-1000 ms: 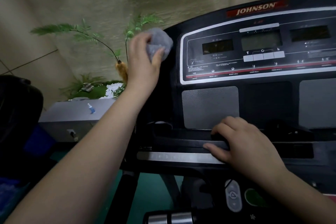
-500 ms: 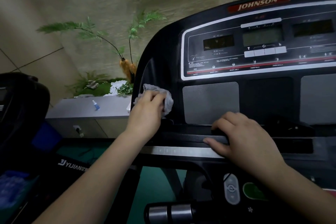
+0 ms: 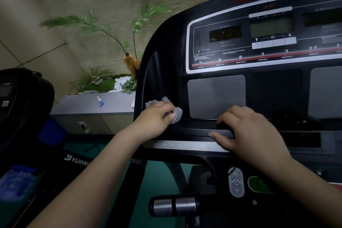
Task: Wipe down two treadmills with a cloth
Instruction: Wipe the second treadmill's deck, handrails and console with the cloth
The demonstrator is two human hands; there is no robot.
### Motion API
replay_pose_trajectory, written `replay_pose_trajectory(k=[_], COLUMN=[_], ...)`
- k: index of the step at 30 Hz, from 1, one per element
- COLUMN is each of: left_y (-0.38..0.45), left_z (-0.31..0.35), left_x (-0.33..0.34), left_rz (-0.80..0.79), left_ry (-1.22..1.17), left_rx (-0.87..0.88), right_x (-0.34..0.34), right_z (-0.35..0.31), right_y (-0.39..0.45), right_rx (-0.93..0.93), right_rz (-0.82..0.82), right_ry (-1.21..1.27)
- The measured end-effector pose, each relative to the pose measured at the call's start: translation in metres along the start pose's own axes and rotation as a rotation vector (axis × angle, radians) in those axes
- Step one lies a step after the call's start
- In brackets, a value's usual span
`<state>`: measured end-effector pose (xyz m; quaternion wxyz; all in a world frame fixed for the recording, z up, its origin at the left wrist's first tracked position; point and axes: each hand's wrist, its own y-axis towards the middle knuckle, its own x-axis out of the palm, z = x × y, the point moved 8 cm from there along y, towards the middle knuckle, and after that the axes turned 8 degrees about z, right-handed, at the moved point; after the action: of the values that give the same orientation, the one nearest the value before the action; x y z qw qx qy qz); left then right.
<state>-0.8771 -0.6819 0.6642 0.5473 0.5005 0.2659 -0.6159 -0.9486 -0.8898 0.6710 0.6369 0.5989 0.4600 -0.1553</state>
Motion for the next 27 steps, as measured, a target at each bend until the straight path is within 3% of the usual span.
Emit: replay_pose_trajectory(k=[3,6,10,13,18,23,27], left_y=[-0.021,-0.04,-0.047,-0.035,-0.006,-0.012,-0.035], left_z=[0.012,0.016,0.01,0.015,-0.003,0.01,0.035], left_x=[-0.007,-0.013,-0.006,0.001,0.008,0.002,-0.004], left_rz=[-0.012,0.034,0.095,0.102,-0.104,-0.031,0.073], left_ry=[-0.113,-0.065,0.084,0.16,-0.006,-0.151,-0.145], left_rx=[0.085,0.144,-0.025,-0.045,-0.207,-0.115,0.085], right_x=[0.0,0.0,0.001,0.001,0.001,0.001,0.002], right_z=[0.0,-0.001,0.001,0.001,0.001,0.001,0.001], right_y=[0.0,0.001,0.0,0.0,0.001,0.001,0.001], right_rx=[-0.002,-0.007,-0.006,-0.012,-0.009,-0.005,0.0], right_rz=[0.001,0.009,0.016,0.021,0.008,0.0,-0.018], right_ry=[-0.001,-0.001,0.001,-0.004,-0.001,0.004,-0.002])
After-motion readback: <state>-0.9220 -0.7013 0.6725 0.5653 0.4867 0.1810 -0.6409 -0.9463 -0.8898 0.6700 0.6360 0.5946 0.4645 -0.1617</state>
